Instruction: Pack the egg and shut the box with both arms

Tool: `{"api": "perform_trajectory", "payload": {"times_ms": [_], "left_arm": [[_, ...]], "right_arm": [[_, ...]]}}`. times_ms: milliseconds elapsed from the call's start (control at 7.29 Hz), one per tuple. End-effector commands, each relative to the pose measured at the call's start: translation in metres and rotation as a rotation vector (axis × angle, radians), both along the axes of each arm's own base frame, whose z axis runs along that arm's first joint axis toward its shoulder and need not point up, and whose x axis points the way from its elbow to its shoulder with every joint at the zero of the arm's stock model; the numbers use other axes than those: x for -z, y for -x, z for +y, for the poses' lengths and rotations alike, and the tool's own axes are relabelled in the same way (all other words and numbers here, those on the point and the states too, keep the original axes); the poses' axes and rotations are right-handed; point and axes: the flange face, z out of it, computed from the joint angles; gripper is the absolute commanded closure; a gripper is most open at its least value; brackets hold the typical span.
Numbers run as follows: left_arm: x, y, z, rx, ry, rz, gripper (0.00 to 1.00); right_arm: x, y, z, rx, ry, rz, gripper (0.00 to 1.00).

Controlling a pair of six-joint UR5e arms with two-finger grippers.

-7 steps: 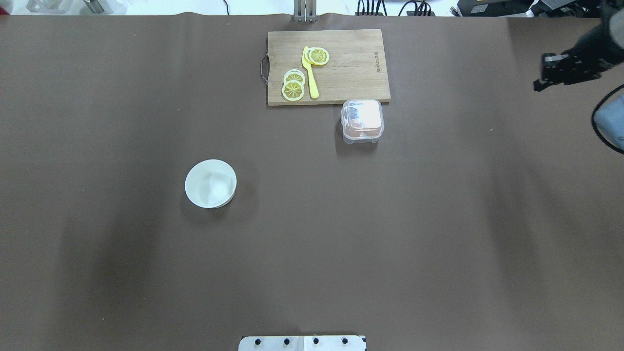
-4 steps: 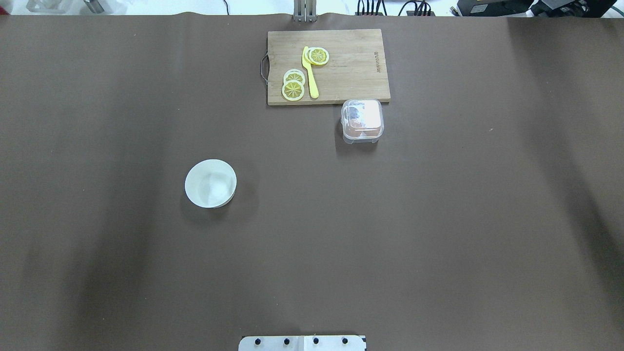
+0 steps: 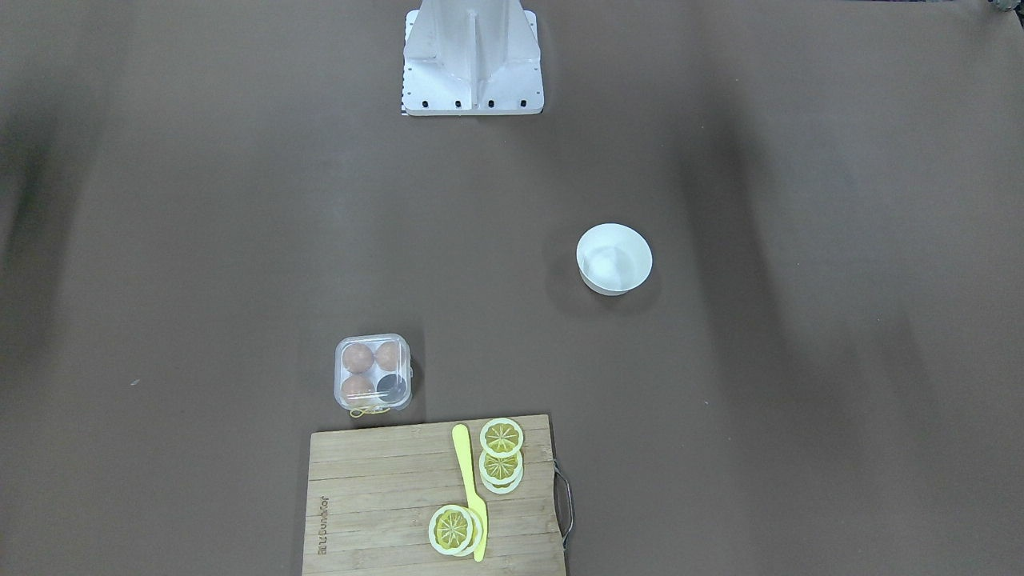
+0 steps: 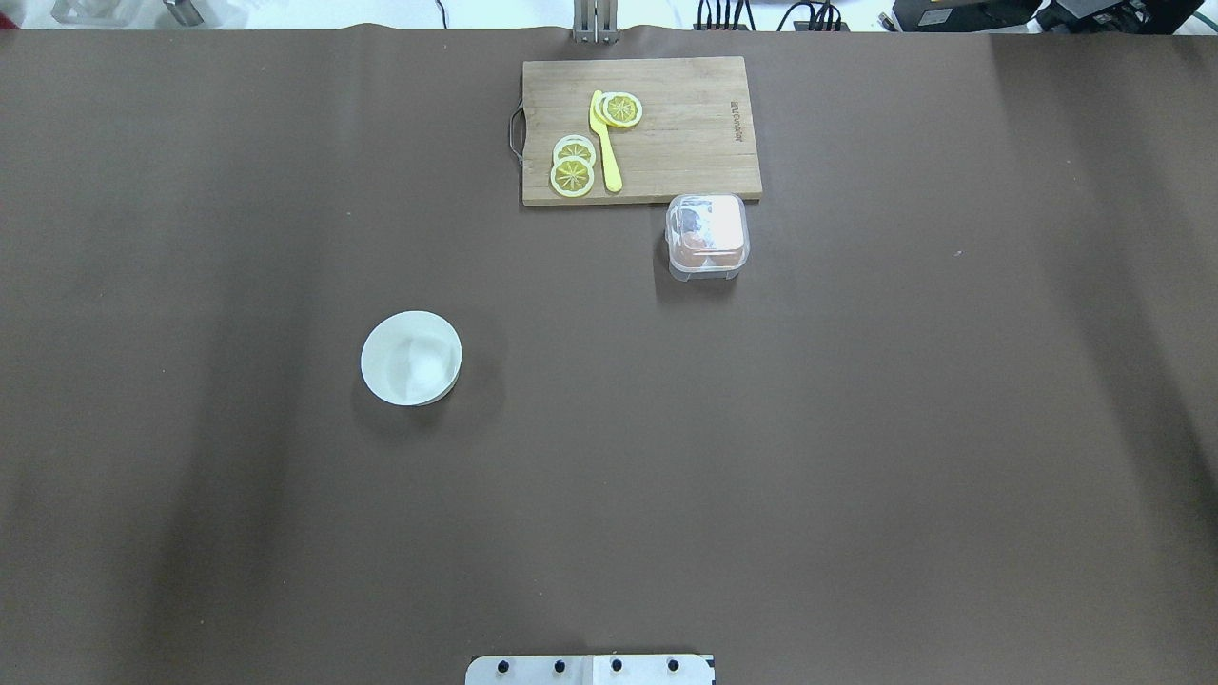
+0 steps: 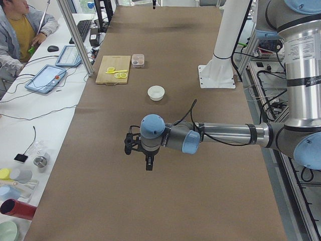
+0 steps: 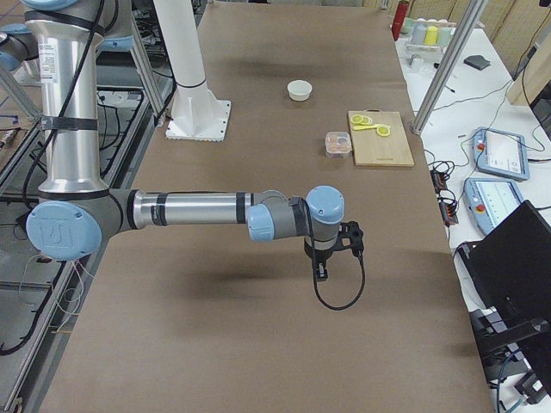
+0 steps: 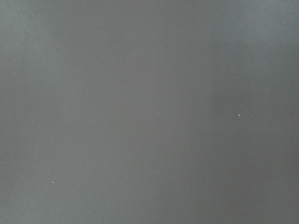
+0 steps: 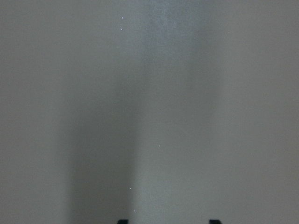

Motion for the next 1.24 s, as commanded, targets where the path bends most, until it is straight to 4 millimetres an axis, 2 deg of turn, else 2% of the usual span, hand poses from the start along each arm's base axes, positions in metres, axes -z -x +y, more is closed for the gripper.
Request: {"api": "perform_trajectory", "payload": {"times_ms": [0, 275, 412, 549, 686, 1098], "left_arm": [[-0.009, 0.007, -0.004, 0.013, 0.006, -0.073, 0.02], [-0.018, 0.007, -0.002, 0.013, 0.031, -0.082, 0.02], [-0.018, 0.006, -0.003, 0.015, 0.036, -0.082, 0.02], [-0.018, 0.006, -0.004, 0.015, 0.073, -0.081, 0.02], [-0.008, 0.006, -0.018, 0.008, 0.12, -0.082, 0.02], [-0.01, 0.005, -0.014, 0.004, 0.135, -0.072, 0.02]], "right_arm": [[-0.008, 0.0, 0.003, 0.014, 0.007, 0.004, 0.0], [-0.01, 0.007, 0.002, 0.026, 0.01, 0.004, 0.0], [-0.008, 0.018, -0.001, 0.047, 0.031, 0.006, 0.0], [-0.003, 0.024, -0.006, 0.059, 0.054, 0.011, 0.0], [-0.003, 0.026, -0.006, 0.065, 0.071, 0.016, 0.0], [-0.002, 0.035, -0.012, 0.08, 0.078, 0.024, 0.0]]}}
